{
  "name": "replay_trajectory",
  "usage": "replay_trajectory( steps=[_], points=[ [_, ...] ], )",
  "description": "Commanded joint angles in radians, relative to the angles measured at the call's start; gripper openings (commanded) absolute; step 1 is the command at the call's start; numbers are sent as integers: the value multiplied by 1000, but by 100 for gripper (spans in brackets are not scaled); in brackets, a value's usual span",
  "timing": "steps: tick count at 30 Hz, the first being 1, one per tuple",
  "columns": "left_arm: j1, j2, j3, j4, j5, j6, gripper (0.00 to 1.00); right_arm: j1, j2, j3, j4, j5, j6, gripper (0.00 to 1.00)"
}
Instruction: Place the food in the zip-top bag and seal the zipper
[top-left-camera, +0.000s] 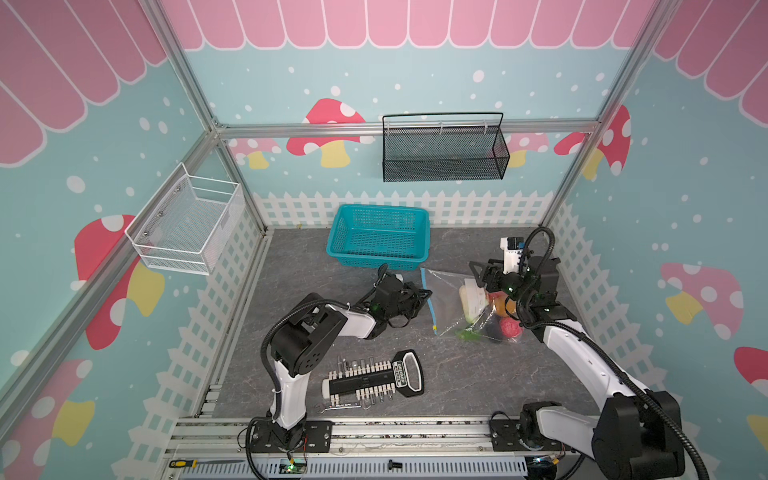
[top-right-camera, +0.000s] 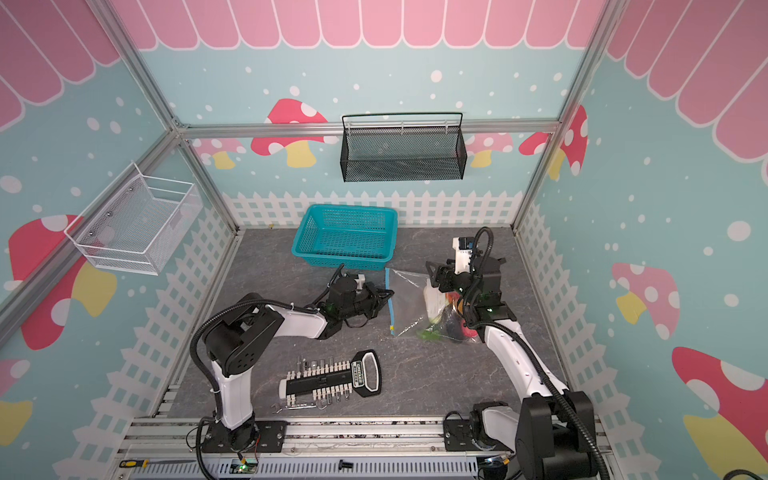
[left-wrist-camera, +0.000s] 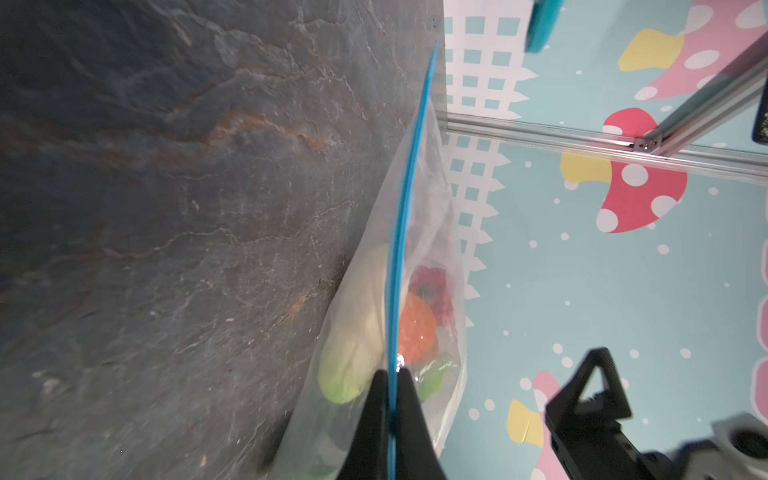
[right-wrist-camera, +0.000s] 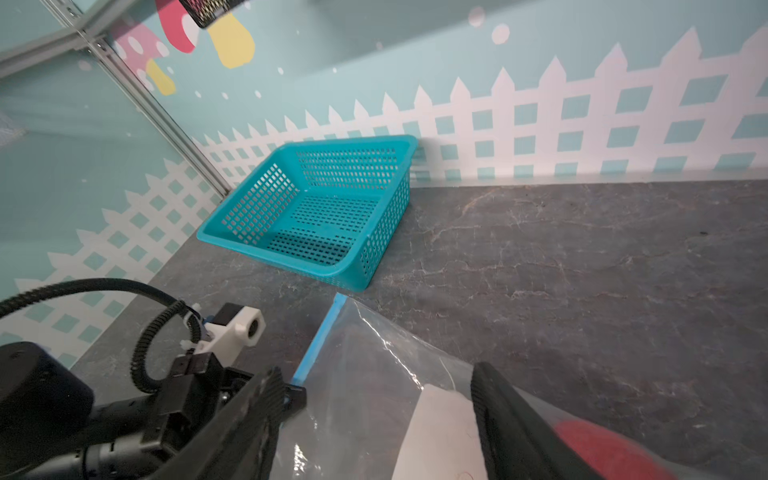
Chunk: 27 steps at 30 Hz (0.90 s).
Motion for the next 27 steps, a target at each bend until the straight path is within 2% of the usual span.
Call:
replay_trajectory(
  steps=[1,5,11,15,20,23,27],
  points=[
    [28,-59,-63,93,19,25,0,18,16,-16,-23,40,-29,74],
    [75,-87,-145,89,38,79,0,32,43,-30,-39,53,-38,72],
    [133,-66,-191,88,142,202,4,73,94,-55,-38,76,-57,70],
    [170,-69,-200,66,224,333,21,81,124,-96,-13,51,-41,70],
    [219,-85,-216,55,303,438,39,106,152,-141,2,98,-71,71],
    [223,-74,-207,67,352,447,45,117,155,-177,59,54,-57,71],
    [218,-23,-194,189,403,376,46,163,166,-196,73,83,-63,73]
  ],
)
